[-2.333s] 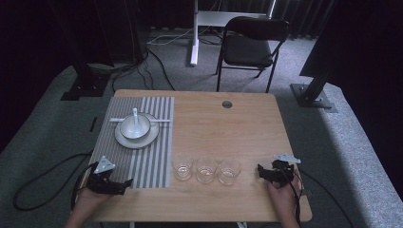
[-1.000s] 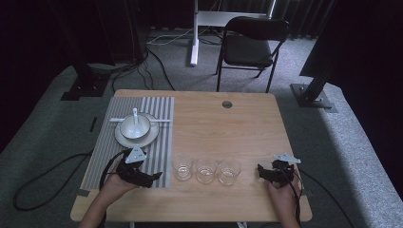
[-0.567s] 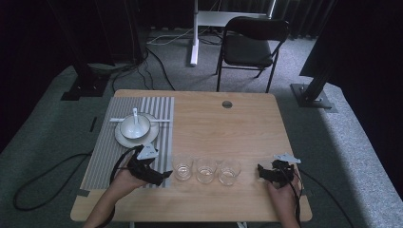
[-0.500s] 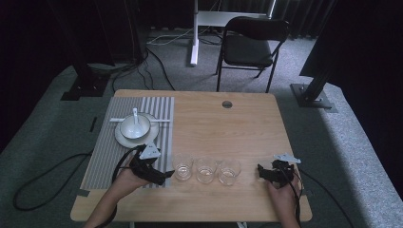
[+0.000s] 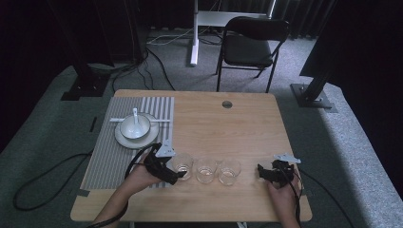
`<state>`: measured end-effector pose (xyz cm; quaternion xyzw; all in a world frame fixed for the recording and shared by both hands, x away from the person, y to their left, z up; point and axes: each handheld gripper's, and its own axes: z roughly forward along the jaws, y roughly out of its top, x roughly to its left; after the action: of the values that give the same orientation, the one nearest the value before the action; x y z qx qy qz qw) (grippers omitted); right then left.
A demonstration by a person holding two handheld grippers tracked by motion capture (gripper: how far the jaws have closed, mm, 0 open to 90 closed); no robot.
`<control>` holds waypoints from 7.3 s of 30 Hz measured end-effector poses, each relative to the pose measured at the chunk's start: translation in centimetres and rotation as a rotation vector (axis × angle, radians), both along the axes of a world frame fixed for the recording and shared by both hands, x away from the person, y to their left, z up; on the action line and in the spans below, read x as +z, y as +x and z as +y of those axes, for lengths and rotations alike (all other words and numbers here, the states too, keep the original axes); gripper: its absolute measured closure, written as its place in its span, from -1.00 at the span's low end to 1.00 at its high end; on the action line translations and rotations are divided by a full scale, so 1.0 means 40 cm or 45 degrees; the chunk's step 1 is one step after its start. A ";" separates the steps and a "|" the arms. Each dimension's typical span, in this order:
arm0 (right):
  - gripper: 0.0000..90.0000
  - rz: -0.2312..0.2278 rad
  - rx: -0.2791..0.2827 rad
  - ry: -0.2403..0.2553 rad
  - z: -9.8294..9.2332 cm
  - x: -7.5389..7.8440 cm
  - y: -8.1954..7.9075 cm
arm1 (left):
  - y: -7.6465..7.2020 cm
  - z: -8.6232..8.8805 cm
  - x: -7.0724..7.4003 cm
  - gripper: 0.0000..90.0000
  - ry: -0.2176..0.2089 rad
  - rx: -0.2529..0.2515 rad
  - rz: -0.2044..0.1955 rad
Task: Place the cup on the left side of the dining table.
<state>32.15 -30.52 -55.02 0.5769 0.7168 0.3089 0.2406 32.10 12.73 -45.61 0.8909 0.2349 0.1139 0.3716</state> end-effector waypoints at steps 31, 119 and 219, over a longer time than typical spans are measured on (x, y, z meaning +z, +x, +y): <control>-0.74 0.000 0.000 0.000 0.000 0.000 0.000 | 0.025 -0.172 -0.002 -0.94 0.057 -0.163 0.046; -0.73 0.000 0.000 -0.001 0.000 0.000 0.000 | 0.037 -0.050 0.182 -0.59 0.107 0.096 0.001; -0.73 0.001 -0.005 0.002 0.001 0.000 -0.001 | -0.060 0.363 -0.190 -1.00 0.049 0.696 0.056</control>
<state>32.12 -30.48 -55.01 0.5787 0.7155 0.3087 0.2407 29.70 27.25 -53.19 0.8037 0.4724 0.1949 0.3048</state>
